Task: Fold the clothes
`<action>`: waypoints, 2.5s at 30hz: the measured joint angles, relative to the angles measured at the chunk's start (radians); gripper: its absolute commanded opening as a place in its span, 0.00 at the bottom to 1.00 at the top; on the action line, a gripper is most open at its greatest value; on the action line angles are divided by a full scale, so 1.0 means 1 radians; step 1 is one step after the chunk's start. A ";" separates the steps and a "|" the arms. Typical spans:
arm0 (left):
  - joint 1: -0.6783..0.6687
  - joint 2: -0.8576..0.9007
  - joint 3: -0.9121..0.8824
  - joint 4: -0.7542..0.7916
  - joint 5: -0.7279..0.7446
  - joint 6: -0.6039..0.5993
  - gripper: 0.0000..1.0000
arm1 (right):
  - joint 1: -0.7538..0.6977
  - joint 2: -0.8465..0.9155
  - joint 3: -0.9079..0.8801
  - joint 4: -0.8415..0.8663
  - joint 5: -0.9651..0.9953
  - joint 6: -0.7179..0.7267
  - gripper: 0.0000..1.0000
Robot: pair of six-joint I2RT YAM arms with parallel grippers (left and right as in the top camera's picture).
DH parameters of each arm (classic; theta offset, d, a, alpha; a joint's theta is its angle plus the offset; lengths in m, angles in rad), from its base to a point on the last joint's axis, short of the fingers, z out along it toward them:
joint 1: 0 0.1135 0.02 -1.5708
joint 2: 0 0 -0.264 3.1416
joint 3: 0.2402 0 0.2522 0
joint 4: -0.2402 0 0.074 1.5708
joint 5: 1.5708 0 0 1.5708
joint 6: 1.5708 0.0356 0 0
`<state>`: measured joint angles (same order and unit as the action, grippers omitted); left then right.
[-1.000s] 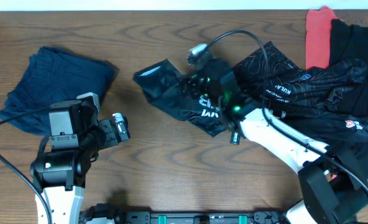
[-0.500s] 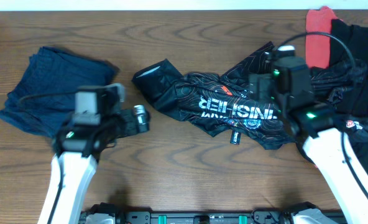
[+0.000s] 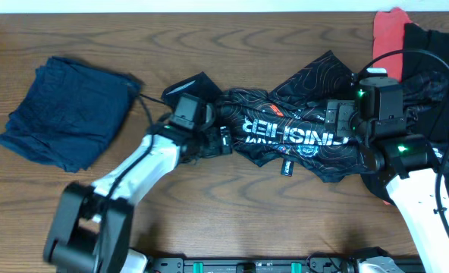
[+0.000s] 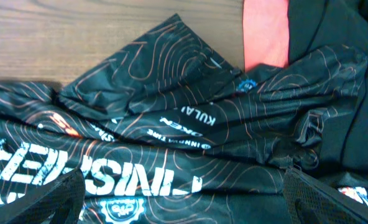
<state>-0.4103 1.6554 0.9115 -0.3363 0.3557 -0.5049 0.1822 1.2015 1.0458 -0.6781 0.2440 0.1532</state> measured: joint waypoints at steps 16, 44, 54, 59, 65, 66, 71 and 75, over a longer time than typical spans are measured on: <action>0.080 0.097 0.079 0.065 -0.095 -0.002 0.06 | -0.005 0.000 0.000 -0.060 0.000 0.000 0.99; -0.022 0.054 0.279 -0.278 0.030 0.022 0.98 | -0.033 0.000 0.000 -0.165 0.029 0.047 0.99; -0.185 0.261 0.248 0.018 0.039 -0.140 0.99 | -0.115 -0.010 0.000 -0.201 0.098 0.117 0.99; -0.190 0.301 0.254 0.101 0.049 -0.177 0.31 | -0.126 -0.011 0.000 -0.204 0.104 0.122 0.99; -0.166 0.328 0.256 0.045 0.056 -0.179 0.06 | -0.126 -0.011 0.000 -0.204 0.105 0.125 0.99; -0.156 0.321 0.256 0.010 0.053 -0.179 0.06 | -0.126 -0.011 0.000 -0.204 0.105 0.125 0.99; -0.060 0.253 0.251 -0.209 -0.060 -0.131 0.06 | -0.126 -0.011 0.000 -0.204 0.106 0.125 0.99; 0.060 0.135 0.242 -0.285 -0.187 -0.049 0.56 | -0.126 -0.011 0.000 -0.204 0.105 0.125 0.99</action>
<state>-0.3500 1.7908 1.1534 -0.6209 0.1692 -0.5541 0.0566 1.1908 1.0458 -0.8822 0.3492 0.2779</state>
